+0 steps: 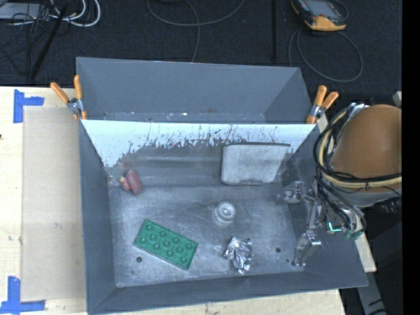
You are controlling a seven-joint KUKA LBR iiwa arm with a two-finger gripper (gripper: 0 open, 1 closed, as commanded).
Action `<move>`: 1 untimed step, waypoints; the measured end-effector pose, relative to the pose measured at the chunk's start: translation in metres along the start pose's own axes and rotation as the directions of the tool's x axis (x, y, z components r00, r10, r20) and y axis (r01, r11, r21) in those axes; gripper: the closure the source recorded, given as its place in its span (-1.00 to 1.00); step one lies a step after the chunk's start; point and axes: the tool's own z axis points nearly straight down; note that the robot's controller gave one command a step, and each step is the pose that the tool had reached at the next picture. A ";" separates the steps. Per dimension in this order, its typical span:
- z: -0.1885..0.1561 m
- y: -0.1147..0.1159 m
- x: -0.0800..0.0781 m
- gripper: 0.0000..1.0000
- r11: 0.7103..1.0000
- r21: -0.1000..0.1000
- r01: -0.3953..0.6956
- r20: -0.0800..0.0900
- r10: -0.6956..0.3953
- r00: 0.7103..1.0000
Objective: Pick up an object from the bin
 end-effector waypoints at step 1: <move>0.133 0.065 -0.019 -1.00 0.894 0.011 0.448 0.020 -0.448 0.894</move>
Offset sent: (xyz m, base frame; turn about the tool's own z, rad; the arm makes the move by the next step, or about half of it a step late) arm 0.0142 0.0646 -0.1350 -0.4659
